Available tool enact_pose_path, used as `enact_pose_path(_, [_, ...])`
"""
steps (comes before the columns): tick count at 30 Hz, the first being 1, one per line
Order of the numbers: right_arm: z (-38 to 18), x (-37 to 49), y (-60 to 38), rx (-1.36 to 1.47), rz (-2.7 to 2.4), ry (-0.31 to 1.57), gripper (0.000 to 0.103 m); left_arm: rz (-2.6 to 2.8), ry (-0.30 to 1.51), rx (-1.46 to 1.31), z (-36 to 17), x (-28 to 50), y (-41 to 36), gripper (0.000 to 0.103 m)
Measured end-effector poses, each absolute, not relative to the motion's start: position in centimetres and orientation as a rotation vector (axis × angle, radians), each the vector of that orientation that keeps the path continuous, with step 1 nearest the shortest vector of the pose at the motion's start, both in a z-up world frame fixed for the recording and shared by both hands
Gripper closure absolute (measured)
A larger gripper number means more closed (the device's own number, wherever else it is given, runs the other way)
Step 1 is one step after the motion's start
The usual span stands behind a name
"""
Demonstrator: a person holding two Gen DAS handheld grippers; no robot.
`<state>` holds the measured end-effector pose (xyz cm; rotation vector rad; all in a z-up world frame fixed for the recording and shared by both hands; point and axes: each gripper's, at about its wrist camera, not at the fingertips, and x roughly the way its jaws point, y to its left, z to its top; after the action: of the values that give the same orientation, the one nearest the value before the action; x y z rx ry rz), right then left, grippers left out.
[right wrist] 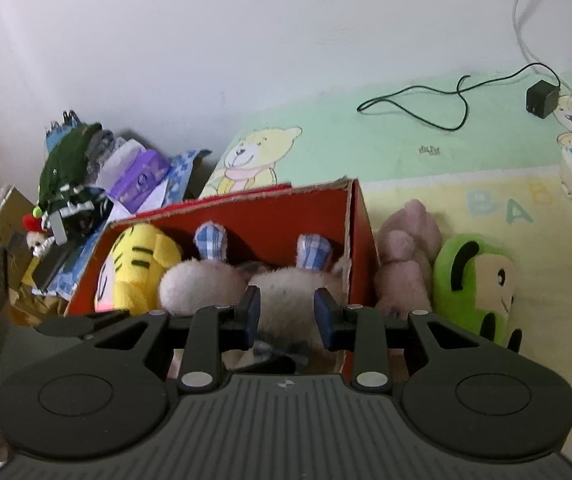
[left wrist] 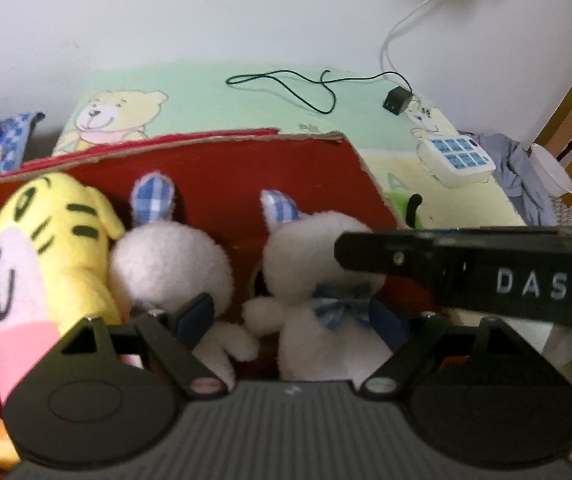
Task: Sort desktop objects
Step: 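Raise the open right tool out of the red box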
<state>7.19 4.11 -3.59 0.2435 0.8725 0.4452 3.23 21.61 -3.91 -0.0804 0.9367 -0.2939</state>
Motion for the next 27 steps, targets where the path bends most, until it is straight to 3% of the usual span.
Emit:
enact_pose_path(7, [-4.0, 6.3, 4.7, 0.230, 0.421, 0.898, 0.069, -0.213, 0.919, -0.051, -3.3, 2.5, 22.2, 0.012])
enact_pose_path(27, [-4.7, 4.4, 4.9, 0.306, 0.369, 0.892, 0.069, -0.130, 0.943, 0.017, -3.0, 1.0, 22.7, 0.011])
